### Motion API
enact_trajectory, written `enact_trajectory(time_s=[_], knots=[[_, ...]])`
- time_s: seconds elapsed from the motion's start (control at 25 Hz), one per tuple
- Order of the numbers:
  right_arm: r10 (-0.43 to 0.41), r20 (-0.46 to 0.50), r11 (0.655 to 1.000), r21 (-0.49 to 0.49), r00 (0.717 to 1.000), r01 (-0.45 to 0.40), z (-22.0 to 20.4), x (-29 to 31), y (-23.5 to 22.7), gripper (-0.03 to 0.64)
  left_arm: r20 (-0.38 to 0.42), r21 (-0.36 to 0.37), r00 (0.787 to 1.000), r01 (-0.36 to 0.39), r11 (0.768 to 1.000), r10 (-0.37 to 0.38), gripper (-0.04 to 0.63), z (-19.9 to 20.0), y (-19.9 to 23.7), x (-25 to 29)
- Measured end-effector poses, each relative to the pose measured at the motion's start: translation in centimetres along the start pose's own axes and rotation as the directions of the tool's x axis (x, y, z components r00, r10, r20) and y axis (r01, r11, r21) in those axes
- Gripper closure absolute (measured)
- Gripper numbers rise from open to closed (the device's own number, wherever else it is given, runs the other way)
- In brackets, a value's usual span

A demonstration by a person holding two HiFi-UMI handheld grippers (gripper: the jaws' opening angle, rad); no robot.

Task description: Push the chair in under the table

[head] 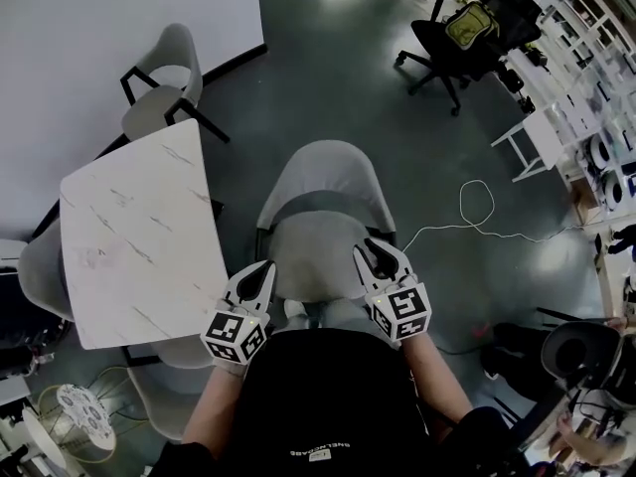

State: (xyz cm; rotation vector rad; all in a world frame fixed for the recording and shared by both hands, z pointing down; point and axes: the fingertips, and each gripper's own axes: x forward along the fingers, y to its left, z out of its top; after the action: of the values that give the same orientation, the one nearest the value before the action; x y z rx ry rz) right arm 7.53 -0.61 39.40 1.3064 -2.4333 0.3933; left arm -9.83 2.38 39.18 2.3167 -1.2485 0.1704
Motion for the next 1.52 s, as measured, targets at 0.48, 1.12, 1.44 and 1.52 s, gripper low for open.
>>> enact_trajectory(time_s=[0.48,1.12,1.44,1.52], knots=[[0.135,-0.075,0.980,-0.139,0.988,-0.144,0.9,6.0,-5.0,0.418,-0.008,0.018,0.993,-0.114,0.993,0.114,0.589,0.5,-0.4,1.9],[0.169,-0.364,0.851,-0.414,0.916,-0.321,-3.4,23.1,-12.3,0.333,-0.097,-0.042,0.938,-0.337,0.941,0.332,0.548,-2.9,1.8,0.9],[0.078,-0.508,0.756,-0.531,0.858,-0.383,-6.8,30.2,-15.5,0.324,-0.126,-0.079,0.897,-0.434,0.897,0.423,0.543,-4.1,1.8,0.4],[0.066,-0.535,0.742,-0.538,0.842,-0.400,-7.8,31.8,-16.1,0.322,-0.135,-0.081,0.885,-0.458,0.885,0.446,0.543,-4.3,1.6,0.3]])
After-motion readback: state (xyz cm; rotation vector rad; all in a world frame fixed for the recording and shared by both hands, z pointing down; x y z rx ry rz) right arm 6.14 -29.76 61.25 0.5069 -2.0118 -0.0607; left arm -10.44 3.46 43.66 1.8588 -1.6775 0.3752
